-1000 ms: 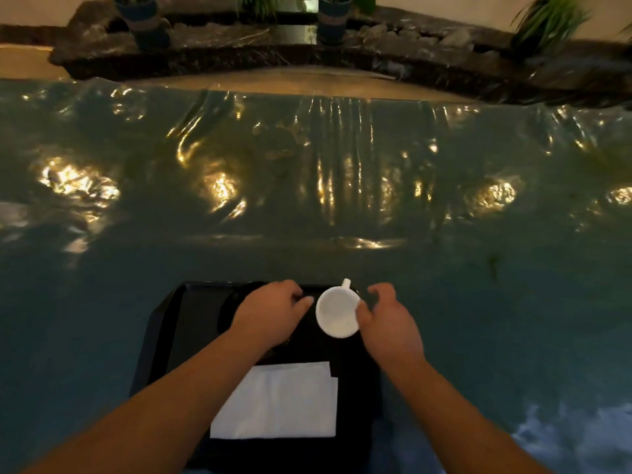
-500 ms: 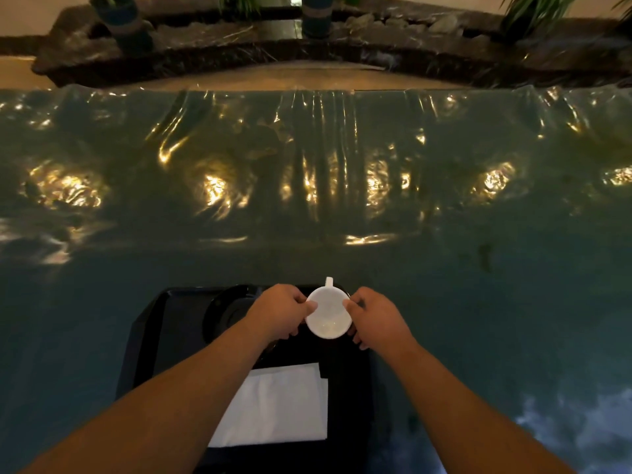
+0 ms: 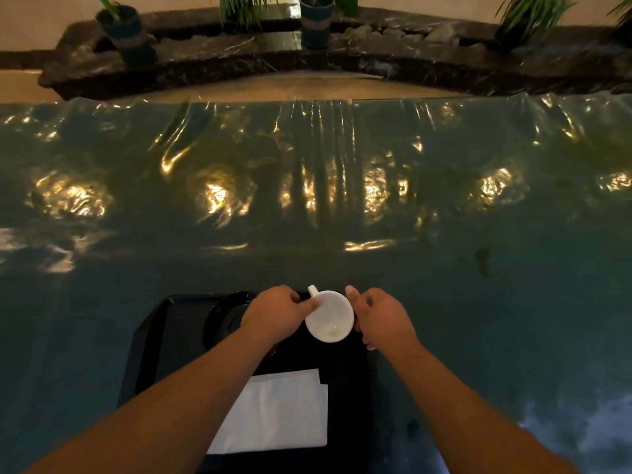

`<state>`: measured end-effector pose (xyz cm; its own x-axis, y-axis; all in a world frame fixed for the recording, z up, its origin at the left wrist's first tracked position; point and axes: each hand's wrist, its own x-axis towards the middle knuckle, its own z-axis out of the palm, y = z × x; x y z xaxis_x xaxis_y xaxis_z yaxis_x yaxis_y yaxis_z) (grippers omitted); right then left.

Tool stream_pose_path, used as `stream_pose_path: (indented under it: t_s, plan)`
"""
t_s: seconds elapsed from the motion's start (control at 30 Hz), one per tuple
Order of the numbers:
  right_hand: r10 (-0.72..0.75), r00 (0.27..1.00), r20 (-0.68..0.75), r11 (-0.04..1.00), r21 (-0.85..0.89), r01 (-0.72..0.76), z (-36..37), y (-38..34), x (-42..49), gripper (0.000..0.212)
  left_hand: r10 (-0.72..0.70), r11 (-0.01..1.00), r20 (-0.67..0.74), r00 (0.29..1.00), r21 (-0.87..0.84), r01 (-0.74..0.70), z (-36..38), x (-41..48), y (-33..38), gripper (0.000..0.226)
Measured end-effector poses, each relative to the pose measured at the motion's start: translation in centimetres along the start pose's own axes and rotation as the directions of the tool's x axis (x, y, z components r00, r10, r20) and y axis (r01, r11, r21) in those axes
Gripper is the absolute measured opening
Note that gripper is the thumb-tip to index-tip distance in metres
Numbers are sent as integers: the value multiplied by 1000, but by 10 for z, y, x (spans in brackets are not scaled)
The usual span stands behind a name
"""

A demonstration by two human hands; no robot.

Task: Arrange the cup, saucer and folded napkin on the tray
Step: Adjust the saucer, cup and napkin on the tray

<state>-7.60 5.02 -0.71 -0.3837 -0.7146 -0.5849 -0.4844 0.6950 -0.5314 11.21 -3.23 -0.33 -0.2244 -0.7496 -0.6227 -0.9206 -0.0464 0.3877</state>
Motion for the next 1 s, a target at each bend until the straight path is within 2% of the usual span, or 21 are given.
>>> stream_pose_path:
  t_s: [0.03,0.13,0.23,0.47,0.6,0.73,0.8,0.87,0.93,1.0]
  plan:
    - [19,999,32,999,30,-20,2,3,-4,43,2,1000,-17,1000,-26,-2,-1,3,1,57]
    - [73,986,149,980,173,-98,14,11,-13,16,25,998,12,1000,-52,-25,1,7,3,35]
    - [82,982,173,940,313,-134,19,12,-9,10,7,997,9,1000,-78,-6,6,8,-1,32]
    - [23,986,167,965,254,-65,4,6,17,13,-18,1000,30,999,19,17,7,4,0,36]
    - [-55,998,42,995,87,52,8,-1,25,20,-43,999,48,998,33,41,10,2,-1,39]
    - [-123,991,-60,985,-131,114,12,-6,19,28,-13,977,12,1000,215,11,5,0,4,45]
    - [-93,992,-85,991,-106,84,10,-7,10,38,47,966,-88,995,259,-22,1,0,3,51]
    - [-52,996,-74,996,-75,46,9,-2,1,44,93,986,-190,977,154,-64,-4,2,4,50]
    - [26,999,34,999,-37,-25,11,3,-5,34,109,990,-151,983,107,-93,-8,7,8,41]
    - [107,986,131,986,114,-122,15,7,-8,20,109,985,-55,993,138,-100,-9,14,11,33]
